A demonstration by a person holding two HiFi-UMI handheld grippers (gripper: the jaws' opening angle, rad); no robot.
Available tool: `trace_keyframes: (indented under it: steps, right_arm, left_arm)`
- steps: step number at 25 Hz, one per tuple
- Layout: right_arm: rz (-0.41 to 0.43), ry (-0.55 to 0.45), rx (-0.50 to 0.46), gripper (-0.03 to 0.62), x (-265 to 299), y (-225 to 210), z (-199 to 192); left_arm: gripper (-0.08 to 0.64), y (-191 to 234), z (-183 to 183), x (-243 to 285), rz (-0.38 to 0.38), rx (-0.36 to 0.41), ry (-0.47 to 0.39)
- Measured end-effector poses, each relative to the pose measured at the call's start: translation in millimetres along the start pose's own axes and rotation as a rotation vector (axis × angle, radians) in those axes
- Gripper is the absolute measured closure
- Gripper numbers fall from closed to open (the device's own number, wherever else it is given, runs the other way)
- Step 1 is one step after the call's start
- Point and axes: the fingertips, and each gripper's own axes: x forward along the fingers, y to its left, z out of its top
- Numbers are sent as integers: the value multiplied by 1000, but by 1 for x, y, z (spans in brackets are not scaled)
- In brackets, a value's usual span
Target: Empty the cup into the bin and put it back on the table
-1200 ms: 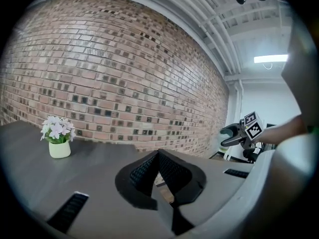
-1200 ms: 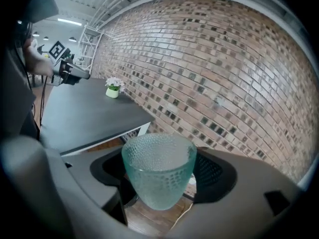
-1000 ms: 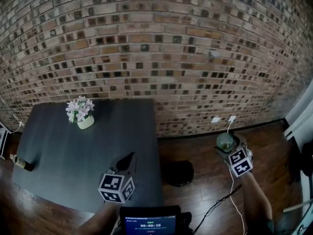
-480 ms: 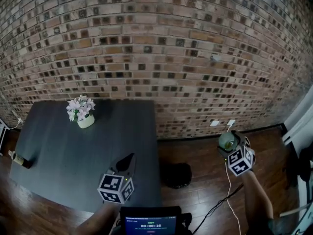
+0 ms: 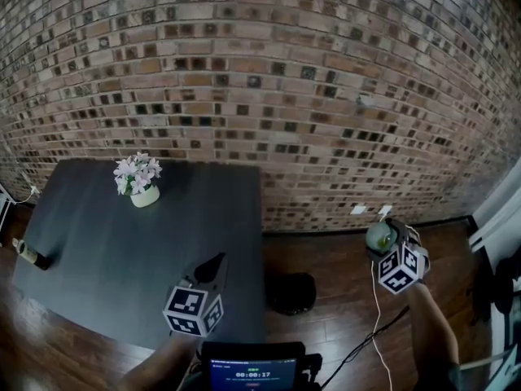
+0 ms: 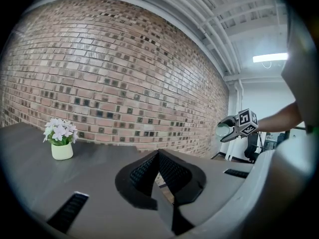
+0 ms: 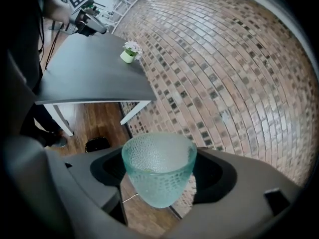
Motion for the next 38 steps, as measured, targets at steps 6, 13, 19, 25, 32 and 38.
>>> trace_keyframes:
  steps: [6, 13, 19, 25, 32, 38]
  right_arm:
    - [25, 23, -61, 199, 2, -5, 5]
    - [52, 57, -187, 198, 5, -1, 9]
    - [67, 80, -232, 199, 11, -3, 11]
    - [86, 115, -290, 198, 15, -2, 5]
    - [93, 152, -356, 199, 16, -3, 4]
    - [98, 188, -402, 199, 17, -4, 2]
  left_arm:
    - [560, 0, -2, 0, 6, -5, 5]
    - [560, 2, -3, 2, 21, -9, 0]
    - [560, 5, -7, 4, 25, -14, 11]
    - [560, 6, -8, 7, 30, -18, 12]
    - [560, 1, -10, 10, 7, -16, 18]
    - [560, 4, -10, 10, 17, -21, 18]
